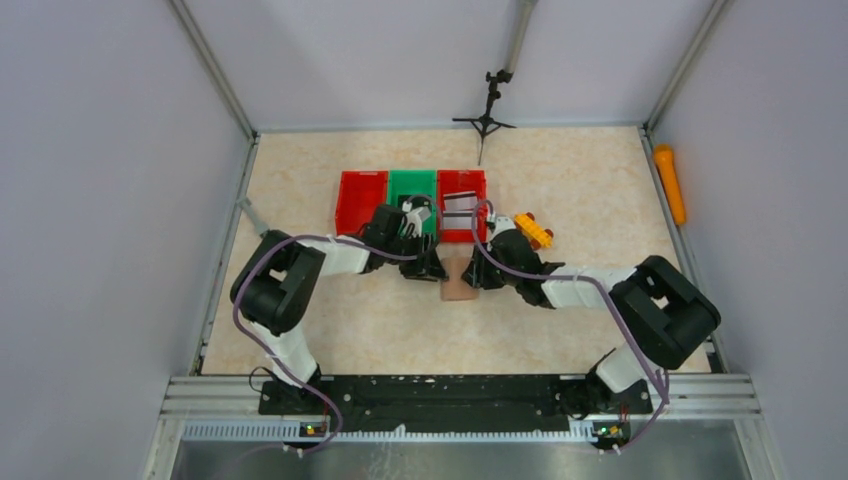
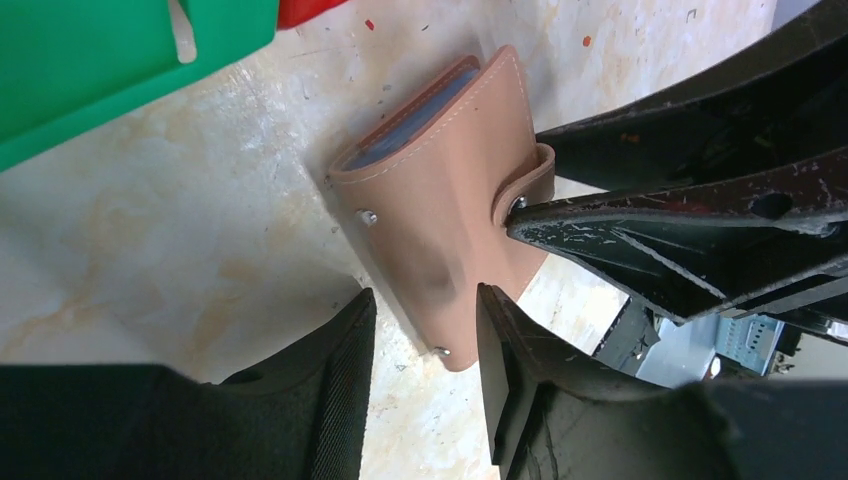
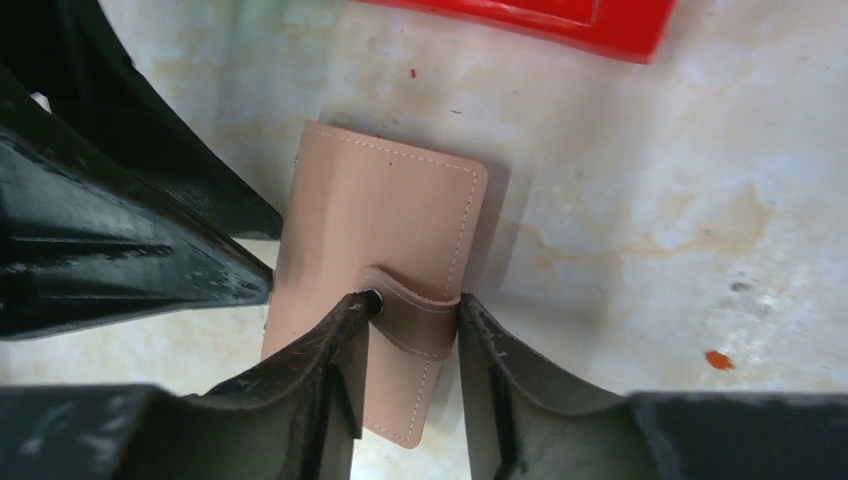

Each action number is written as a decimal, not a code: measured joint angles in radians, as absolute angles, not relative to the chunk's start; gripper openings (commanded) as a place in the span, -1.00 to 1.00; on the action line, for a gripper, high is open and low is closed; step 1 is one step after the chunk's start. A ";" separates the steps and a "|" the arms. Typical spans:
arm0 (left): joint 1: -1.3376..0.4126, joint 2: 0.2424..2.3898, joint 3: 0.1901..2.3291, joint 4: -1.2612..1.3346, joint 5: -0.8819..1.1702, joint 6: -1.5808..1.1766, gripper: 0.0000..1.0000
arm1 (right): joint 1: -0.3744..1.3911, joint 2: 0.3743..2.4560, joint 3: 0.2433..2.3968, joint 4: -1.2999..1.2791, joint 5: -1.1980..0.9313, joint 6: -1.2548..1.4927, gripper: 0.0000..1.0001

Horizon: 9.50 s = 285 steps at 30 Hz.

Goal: Take the credit cards out of the card holder
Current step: Open the card holder at the center of the board.

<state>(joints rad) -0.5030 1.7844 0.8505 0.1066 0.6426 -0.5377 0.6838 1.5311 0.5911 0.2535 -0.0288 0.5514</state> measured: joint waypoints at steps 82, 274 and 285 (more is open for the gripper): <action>-0.600 1.431 0.655 0.244 0.496 -0.478 -1.00 | 0.783 1.375 0.543 0.380 0.035 0.524 -0.07; -0.482 1.491 0.700 0.115 0.485 -0.517 0.44 | 0.741 1.278 0.510 0.331 0.020 0.499 -1.00; -0.348 1.328 0.476 0.524 0.725 -0.709 0.97 | 0.737 1.063 0.521 0.270 -0.007 0.583 -1.00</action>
<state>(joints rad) -0.3477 1.3281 0.4759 0.5236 0.7246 -0.7086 0.7368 1.0626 0.5205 0.2695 -0.0074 0.5831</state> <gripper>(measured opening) 0.933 0.021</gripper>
